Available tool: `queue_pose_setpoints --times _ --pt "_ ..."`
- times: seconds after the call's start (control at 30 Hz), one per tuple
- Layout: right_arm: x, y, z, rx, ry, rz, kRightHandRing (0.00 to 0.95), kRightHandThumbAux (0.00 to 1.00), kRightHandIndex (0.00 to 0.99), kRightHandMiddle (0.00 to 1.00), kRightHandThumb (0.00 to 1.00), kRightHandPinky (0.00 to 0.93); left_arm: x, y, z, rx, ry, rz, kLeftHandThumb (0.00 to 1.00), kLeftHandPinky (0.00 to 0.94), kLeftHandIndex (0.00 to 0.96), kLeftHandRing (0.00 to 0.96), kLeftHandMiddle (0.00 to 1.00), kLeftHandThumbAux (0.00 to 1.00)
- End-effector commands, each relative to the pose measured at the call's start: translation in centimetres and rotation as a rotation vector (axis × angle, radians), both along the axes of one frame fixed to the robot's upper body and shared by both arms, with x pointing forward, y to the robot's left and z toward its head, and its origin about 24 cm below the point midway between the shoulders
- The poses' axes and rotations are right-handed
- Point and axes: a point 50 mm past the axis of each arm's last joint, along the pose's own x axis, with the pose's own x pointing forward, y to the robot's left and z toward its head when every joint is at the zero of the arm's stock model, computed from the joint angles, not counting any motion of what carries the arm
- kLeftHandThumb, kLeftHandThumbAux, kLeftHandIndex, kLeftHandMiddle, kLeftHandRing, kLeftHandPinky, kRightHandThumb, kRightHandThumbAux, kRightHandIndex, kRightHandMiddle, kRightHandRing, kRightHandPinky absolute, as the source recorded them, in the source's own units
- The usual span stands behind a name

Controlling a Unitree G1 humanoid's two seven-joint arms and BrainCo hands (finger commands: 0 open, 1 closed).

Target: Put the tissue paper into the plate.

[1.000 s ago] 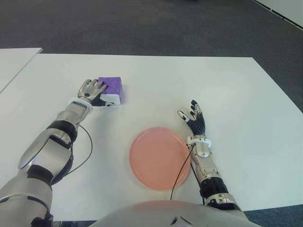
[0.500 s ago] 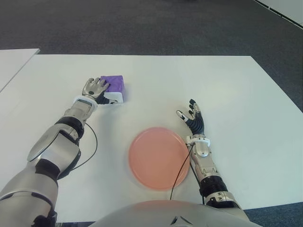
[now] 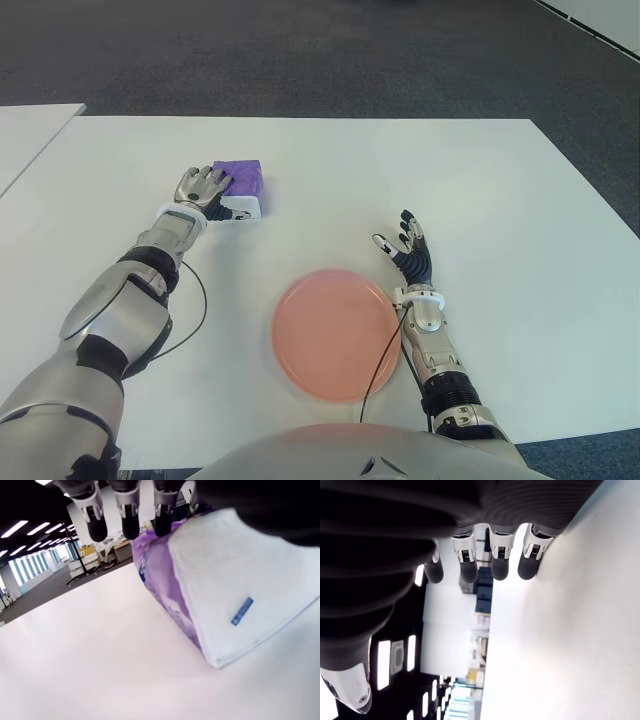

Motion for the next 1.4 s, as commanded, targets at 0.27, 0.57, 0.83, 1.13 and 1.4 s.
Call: queue_pose_setpoints --times 0.27,0.57,0.83,1.13,1.4 --pt "-2.9 -0.1 -4.0 0.032 0.237 -0.005 0.0 0.68 0.058 0.007 0.159 0.0 -1.6 -0.6 -2.5 -0.056 0.133 -0.039 0.186 0.0 0.0 0.0 0.0 0.127" --pt "-3.2 -0.1 -3.7 0.042 0.26 -0.037 0.0 0.691 0.054 0.014 0.168 0.0 -3.9 -1.3 -3.8 -0.144 0.172 -0.163 0.194 0.0 0.0 0.0 0.0 0.143" --pt "-3.4 0.0 -3.3 0.043 0.263 -0.051 0.0 0.685 0.054 0.014 0.184 0.0 -8.1 -0.6 -2.8 -0.245 0.367 -0.296 0.189 0.0 0.0 0.0 0.0 0.132" --pt "-3.5 -0.1 -3.2 0.038 0.265 -0.043 0.0 0.666 0.054 0.013 0.187 0.0 -11.2 -0.7 1.8 -0.183 0.522 -0.457 0.164 0.0 0.0 0.0 0.0 0.136" --pt "-3.5 -0.1 -3.3 0.045 0.276 -0.036 0.0 0.688 0.042 0.015 0.177 0.0 -12.9 -0.8 2.7 -0.143 0.61 -0.456 0.133 0.0 0.0 0.0 0.0 0.14"
